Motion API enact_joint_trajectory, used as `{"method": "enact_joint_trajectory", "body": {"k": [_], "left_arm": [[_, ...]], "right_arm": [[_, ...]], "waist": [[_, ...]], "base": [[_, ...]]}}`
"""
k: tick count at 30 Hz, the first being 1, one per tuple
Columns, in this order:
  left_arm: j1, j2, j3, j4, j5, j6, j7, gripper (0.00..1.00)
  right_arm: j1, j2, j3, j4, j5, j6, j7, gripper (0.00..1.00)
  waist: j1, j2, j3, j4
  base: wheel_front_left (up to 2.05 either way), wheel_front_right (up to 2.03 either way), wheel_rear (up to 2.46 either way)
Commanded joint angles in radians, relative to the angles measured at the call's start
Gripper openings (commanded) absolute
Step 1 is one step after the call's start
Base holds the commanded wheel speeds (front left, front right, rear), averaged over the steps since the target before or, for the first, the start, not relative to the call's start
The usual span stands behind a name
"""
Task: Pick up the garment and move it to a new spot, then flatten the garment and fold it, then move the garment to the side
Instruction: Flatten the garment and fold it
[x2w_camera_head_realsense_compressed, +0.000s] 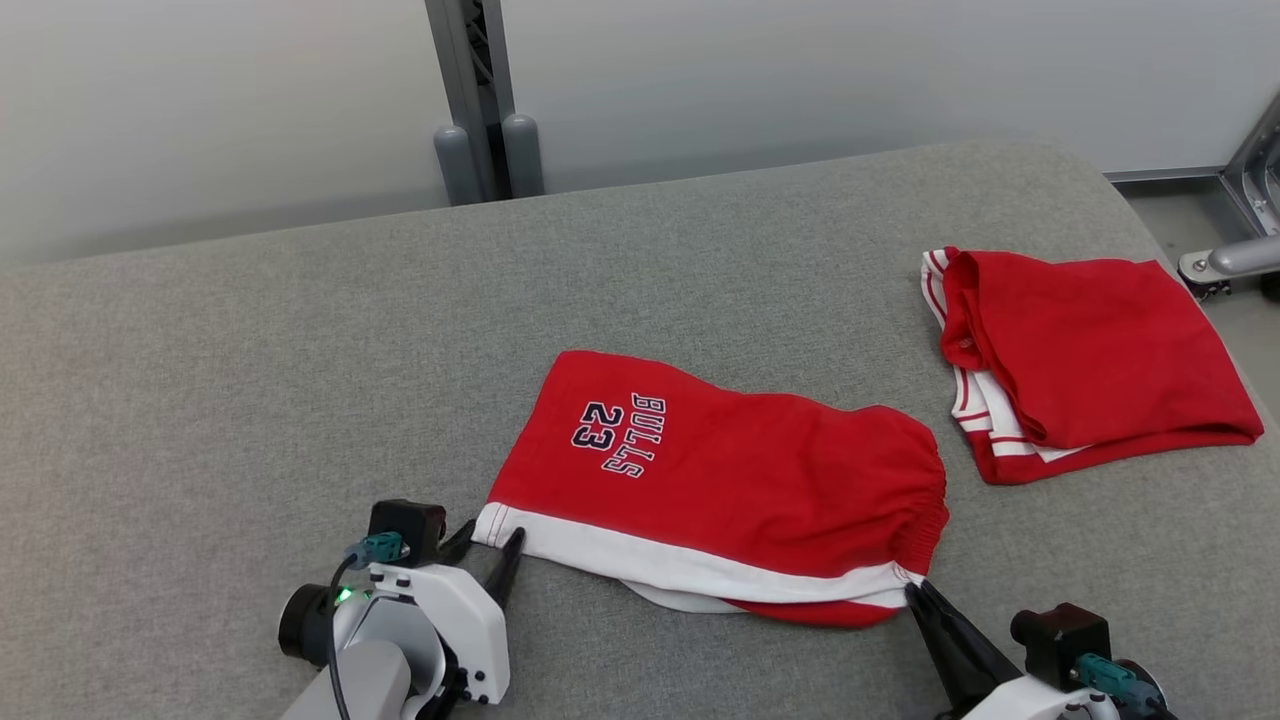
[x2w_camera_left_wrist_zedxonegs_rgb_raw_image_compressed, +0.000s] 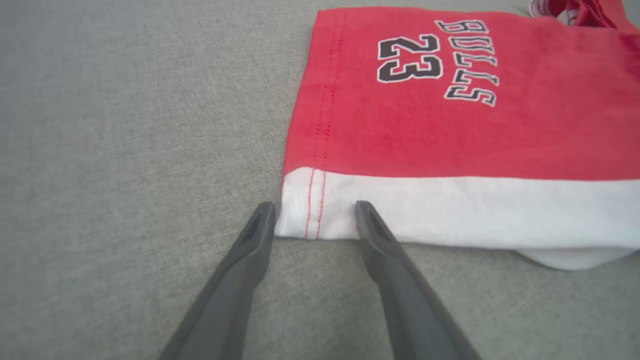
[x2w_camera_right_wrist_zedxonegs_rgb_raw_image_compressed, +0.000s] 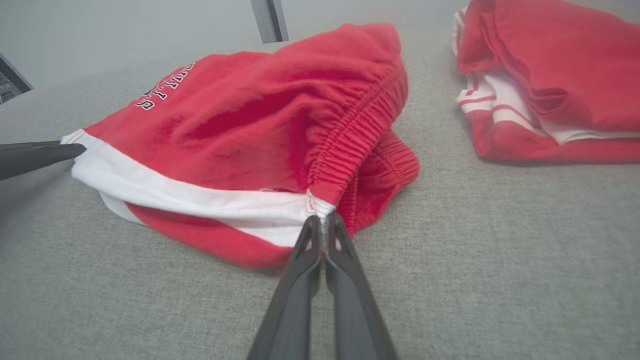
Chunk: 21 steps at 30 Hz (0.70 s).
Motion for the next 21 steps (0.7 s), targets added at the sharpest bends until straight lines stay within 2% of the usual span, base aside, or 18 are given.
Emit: {"method": "enact_joint_trajectory", "body": {"k": [1, 12, 15, 21], "left_arm": [[-0.003, 0.003, -0.009, 0.007, -0.016, -0.001, 0.002, 0.0], [0.0, 0.003, -0.071, -0.013, -0.104, -0.001, -0.014, 0.0], [0.019, 0.003, -0.103, -0.06, -0.158, -0.001, -0.003, 0.0], [0.025, 0.038, -0.106, -0.168, -0.276, -0.001, -0.02, 0.0]], "right_arm": [[-0.014, -0.003, 0.001, -0.002, -0.002, 0.0, 0.0, 0.0], [-0.015, -0.012, 0.003, -0.009, 0.028, 0.0, 0.0, 0.0], [-0.027, -0.034, 0.018, -0.022, 0.046, 0.0, 0.0, 0.0], [-0.071, -0.096, 0.046, -0.069, 0.098, 0.0, 0.0, 0.0]], "waist": [[0.0, 0.0, 0.001, 0.001], [0.0, 0.0, -0.022, 0.018], [0.0, 0.0, -0.044, 0.029], [0.0, 0.0, -0.086, 0.05]], "base": [[0.0, 0.0, 0.0], [0.0, 0.0, 0.0], [0.0, 0.0, 0.0], [0.0, 0.0, 0.0]]}}
